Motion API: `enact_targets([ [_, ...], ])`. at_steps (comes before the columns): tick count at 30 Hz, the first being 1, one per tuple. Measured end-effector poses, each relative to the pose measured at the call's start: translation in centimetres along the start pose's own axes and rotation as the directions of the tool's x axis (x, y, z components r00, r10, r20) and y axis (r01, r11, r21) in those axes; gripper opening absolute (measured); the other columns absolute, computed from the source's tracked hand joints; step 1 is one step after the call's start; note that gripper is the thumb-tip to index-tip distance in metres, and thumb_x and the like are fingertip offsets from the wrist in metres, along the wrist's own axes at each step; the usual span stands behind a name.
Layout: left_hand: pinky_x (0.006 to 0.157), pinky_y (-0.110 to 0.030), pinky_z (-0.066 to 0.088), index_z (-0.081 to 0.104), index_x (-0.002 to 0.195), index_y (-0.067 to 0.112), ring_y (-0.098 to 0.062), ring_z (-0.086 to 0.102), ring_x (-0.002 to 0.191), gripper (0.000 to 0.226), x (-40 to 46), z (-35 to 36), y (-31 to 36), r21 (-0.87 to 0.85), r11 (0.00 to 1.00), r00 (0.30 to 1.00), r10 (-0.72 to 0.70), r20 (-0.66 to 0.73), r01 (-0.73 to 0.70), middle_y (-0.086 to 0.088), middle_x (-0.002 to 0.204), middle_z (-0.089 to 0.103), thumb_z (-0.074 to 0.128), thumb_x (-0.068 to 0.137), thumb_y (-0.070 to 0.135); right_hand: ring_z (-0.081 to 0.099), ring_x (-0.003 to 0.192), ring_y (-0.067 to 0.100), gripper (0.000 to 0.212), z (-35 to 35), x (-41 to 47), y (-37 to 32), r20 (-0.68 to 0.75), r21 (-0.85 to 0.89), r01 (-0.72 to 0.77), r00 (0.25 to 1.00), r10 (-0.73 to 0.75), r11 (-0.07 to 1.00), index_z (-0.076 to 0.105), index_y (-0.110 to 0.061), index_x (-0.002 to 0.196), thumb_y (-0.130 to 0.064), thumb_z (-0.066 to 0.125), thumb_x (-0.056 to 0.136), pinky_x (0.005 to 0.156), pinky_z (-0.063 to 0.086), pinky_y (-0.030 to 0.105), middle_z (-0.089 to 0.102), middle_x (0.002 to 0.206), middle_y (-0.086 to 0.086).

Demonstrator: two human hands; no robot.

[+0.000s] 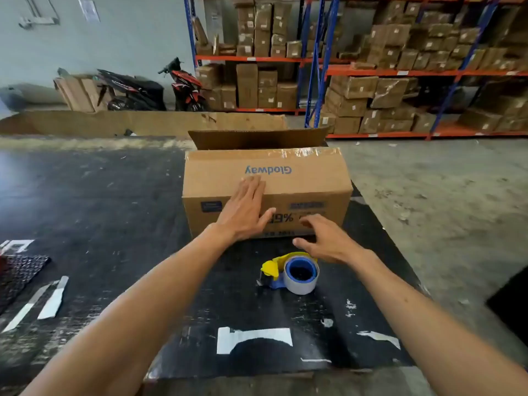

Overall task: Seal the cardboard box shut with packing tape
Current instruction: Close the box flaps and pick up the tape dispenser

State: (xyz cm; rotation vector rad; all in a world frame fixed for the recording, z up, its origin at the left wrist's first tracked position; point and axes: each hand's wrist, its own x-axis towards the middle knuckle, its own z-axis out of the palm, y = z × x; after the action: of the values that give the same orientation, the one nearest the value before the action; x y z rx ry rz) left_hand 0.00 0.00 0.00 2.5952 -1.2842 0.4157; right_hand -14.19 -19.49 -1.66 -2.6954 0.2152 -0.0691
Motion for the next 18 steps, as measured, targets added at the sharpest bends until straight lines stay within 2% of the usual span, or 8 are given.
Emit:
enact_targets([
  [3, 0.124, -0.044, 0.000, 0.010, 0.154, -0.003, -0.035, 0.003, 0.151, 0.082, 1.7, 0.2, -2.0, 0.074, 0.996, 0.993, -0.055, 0.104, 0.048, -0.024, 0.163, 0.005, 0.034, 0.101, 0.054, 0.043, 0.138, 0.026, 0.075, 2.6, -0.6, 0.4, 0.115, -0.033, -0.077, 0.990, 0.080, 0.997, 0.040, -0.013, 0.149, -0.052, 0.064, 0.090, 0.112, 0.039, 0.042, 0.044, 0.151, 0.009],
  [6, 0.123, -0.043, 0.000, 0.009, 0.155, -0.001, -0.033, 0.001, 0.152, 0.079, 1.9, 1.1, -2.7, 0.027, 0.998, 0.982, -0.056, 0.182, 0.052, -0.021, 0.164, 0.003, 0.034, 0.102, 0.052, 0.046, 0.135, 0.028, 0.069, 5.1, -1.2, 0.3, 0.161, -0.030, -0.132, 0.978, 0.135, 0.991, 0.043, -0.014, 0.147, -0.043, 0.067, 0.090, 0.109, 0.042, 0.043, 0.047, 0.148, 0.009],
  [9, 0.124, -0.043, 0.002, 0.013, 0.155, 0.000, -0.032, 0.006, 0.151, 0.074, 1.4, 2.4, -2.8, 0.051, 0.998, 0.986, -0.051, 0.160, 0.043, -0.021, 0.163, 0.009, 0.032, 0.103, 0.049, 0.051, 0.130, 0.030, 0.059, 6.4, -0.6, 0.1, 0.161, -0.035, -0.149, 0.975, 0.153, 0.988, 0.047, -0.015, 0.144, -0.030, 0.065, 0.089, 0.106, 0.044, 0.042, 0.052, 0.143, 0.010],
  [13, 0.124, -0.041, 0.009, 0.022, 0.154, 0.003, -0.031, 0.017, 0.150, 0.060, 1.6, 3.0, -3.2, 0.051, 0.998, 0.995, -0.033, 0.097, 0.028, -0.018, 0.162, 0.021, 0.034, 0.106, 0.036, 0.056, 0.121, 0.034, 0.059, 6.8, 0.3, 0.5, 0.215, -0.104, -0.148, 0.962, 0.168, 0.983, 0.047, -0.018, 0.142, -0.014, 0.065, 0.086, 0.098, 0.050, 0.045, 0.058, 0.135, 0.013],
  [18, 0.121, -0.043, 0.016, 0.036, 0.150, 0.011, -0.029, 0.030, 0.145, 0.049, 2.8, 2.3, -4.4, 0.015, 1.000, 0.994, -0.007, 0.109, 0.005, -0.010, 0.158, 0.035, 0.044, 0.104, 0.027, 0.063, 0.104, 0.032, 0.029, 7.1, 1.0, 0.3, 0.219, -0.120, -0.252, 0.937, 0.273, 0.960, 0.060, -0.015, 0.120, -0.020, 0.065, 0.091, 0.083, 0.054, 0.042, 0.066, 0.117, 0.014],
])
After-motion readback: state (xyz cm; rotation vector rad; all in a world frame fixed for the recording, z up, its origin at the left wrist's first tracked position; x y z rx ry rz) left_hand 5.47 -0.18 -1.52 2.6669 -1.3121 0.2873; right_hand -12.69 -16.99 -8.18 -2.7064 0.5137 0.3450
